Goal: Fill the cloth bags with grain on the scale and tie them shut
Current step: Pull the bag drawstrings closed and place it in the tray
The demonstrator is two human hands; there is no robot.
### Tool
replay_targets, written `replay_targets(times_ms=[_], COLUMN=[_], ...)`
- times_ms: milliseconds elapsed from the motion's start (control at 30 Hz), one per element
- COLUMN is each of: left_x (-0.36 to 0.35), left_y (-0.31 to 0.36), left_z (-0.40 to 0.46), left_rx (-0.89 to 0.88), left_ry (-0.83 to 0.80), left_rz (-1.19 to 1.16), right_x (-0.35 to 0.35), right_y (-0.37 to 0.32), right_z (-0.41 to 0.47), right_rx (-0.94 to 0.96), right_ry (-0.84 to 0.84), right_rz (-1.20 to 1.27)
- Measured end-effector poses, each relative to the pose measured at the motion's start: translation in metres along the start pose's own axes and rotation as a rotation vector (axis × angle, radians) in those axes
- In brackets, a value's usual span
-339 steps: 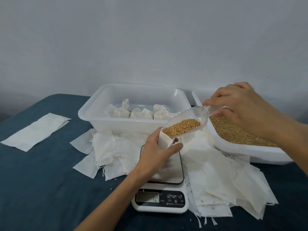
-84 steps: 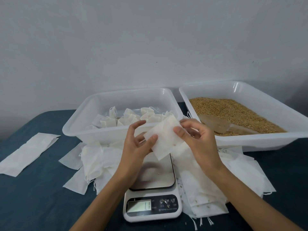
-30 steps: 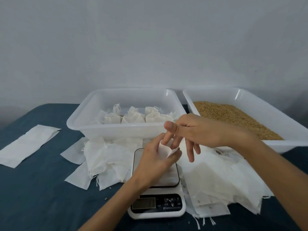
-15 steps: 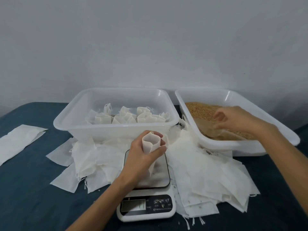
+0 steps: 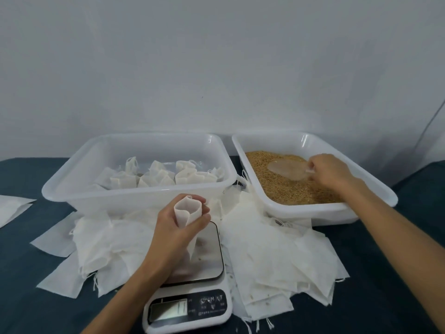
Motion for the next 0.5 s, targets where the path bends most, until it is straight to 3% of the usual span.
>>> replay_targets(times_ms=[100, 200, 400, 500], left_x=[0.001, 0.003, 0.004, 0.004], left_y=[0.001, 0.001, 0.003, 0.003], left_z=[0.000, 0.001, 0.000, 0.000], left_rx=[-0.006, -0.001, -0.003, 0.005], left_ry=[0.012, 0.027, 0.031, 0.037], left_rz=[0.002, 0.000, 0.002, 0.000], right_x=[0.006, 0.009, -0.010, -0.014], right_y=[0.002, 0.000, -0.010, 0.003], right_z=[0.009, 0.014, -0.003, -0.003], right_rx=[-0.009, 0.106, 0.259, 0.201], right_ry=[0.084, 0.043, -0.270, -0.233], right_rz=[-0.219, -0.278, 0.146, 0.253])
Point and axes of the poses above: each hand's wrist, its own z-axis towards the middle knuckle, its own x-axis out of the back of the hand, y = z × x, the point moved 4 cm from there along z, towards the middle knuckle, and after that the axes turned 9 degrees about z, right-handed, at the moved point
